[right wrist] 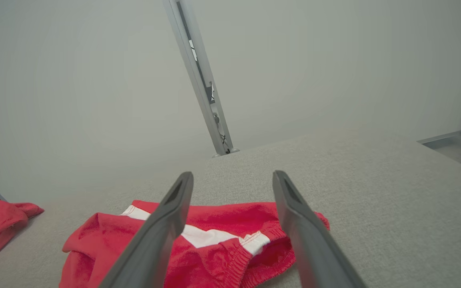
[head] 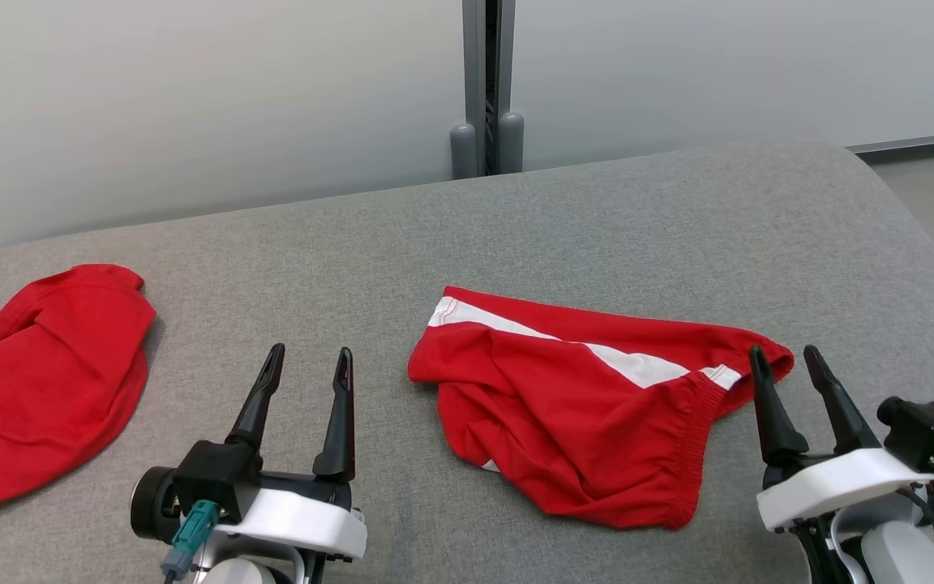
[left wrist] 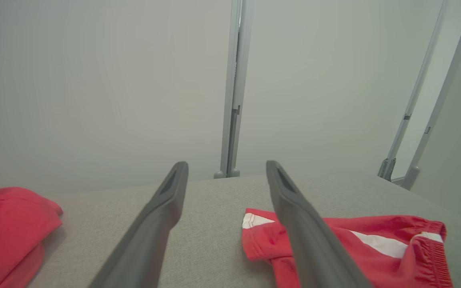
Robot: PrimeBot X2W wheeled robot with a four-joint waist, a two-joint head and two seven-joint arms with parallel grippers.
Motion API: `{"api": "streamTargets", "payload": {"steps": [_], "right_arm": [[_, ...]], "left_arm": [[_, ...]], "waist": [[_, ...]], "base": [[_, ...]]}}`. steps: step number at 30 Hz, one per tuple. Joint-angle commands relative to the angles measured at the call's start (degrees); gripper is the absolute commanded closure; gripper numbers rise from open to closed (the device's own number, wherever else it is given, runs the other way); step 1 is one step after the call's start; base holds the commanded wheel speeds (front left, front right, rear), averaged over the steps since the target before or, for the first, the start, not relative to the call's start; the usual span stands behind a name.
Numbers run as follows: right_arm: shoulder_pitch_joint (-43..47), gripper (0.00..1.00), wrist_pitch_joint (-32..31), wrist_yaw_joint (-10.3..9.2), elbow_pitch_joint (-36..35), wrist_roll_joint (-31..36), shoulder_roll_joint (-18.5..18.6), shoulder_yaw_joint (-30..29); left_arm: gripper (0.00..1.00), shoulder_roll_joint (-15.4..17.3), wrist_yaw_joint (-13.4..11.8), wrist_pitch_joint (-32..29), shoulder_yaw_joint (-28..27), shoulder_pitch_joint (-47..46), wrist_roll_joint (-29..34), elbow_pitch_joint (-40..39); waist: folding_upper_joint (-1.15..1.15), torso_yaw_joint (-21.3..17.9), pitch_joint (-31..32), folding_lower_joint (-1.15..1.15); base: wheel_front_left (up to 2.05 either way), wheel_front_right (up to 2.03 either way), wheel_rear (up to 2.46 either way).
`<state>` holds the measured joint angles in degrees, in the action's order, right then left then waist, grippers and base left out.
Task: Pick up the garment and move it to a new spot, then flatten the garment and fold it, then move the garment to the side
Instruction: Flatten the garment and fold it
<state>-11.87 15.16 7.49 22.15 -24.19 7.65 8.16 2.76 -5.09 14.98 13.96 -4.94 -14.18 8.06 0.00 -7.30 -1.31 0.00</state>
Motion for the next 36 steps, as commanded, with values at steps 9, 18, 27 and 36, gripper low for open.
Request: {"api": "streamTargets", "payload": {"steps": [9, 18, 27, 36], "right_arm": [[-3.55, 0.00, -4.22, 0.00, 9.41, -18.77, 0.20, 1.45], [-6.62, 0.00, -8.20, 0.00, 15.62, -29.53, 0.93, 2.60], [-9.28, 0.00, -7.07, 0.00, 18.07, -35.15, 2.32, 5.44], [-11.39, 1.00, -6.66, 0.00, 17.67, -37.50, 4.34, 10.62]], "left_arm": [[0.00, 0.23, 0.52, 0.19, 0.60, -1.54, 0.94, 1.02], [0.00, 0.24, 1.40, 0.19, 0.34, -2.10, 1.80, 1.38], [0.00, 0.23, 1.52, 0.19, 0.76, -2.62, 2.21, 1.32], [0.00, 0.22, 1.48, 0.19, 0.50, -3.11, 2.55, 1.64]], "waist": [[0.00, 1.19, -2.19, 0.00], [0.00, 2.71, -3.45, 0.00], [0.00, 4.19, -4.34, 0.00], [0.00, 3.99, -5.72, 0.00]], "base": [[0.00, 0.00, 0.00], [0.00, 0.00, 0.00], [0.00, 0.00, 0.00], [0.00, 0.00, 0.00]]}}
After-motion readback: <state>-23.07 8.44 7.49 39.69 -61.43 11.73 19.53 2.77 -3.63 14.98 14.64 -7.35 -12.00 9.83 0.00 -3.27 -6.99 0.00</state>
